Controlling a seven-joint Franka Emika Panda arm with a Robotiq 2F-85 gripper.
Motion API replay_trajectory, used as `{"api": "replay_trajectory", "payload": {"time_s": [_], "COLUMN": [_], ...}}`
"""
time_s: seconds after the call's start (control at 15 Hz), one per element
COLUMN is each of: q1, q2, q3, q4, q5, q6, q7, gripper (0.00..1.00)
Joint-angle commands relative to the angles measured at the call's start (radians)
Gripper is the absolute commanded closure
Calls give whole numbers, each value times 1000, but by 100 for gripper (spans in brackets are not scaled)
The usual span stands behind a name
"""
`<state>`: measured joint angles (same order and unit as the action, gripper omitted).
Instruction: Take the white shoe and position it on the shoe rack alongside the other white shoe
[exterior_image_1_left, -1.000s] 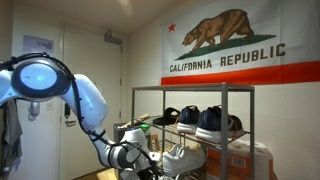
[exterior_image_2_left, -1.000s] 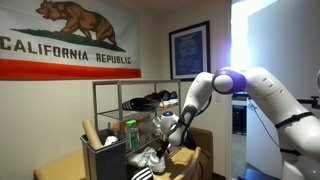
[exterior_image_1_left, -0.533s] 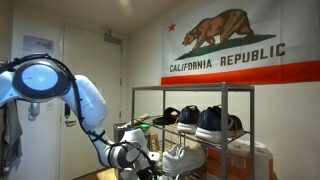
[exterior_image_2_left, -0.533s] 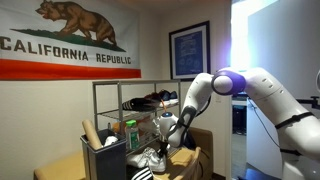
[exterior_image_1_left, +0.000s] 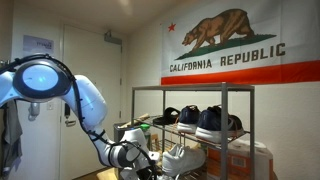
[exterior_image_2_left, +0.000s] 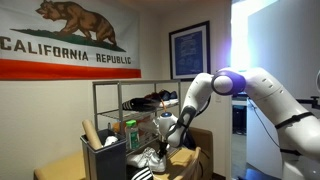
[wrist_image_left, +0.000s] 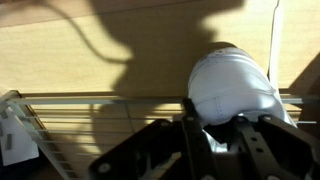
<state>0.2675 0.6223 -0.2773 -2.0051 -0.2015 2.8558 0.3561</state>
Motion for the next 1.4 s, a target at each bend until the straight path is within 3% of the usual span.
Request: {"api": "replay_trajectory", "payload": {"time_s": [0.0,0.53,1.33], "q1": [-28,-38,-151], "q2": [-3,-78,-322], "q3": [38,65,190], "q4": [24,10,-143], "q5": [22,11,60], "q6": [-67,-237,-396], "q7": [-36,-24,-113], "gripper": [95,95,96]}}
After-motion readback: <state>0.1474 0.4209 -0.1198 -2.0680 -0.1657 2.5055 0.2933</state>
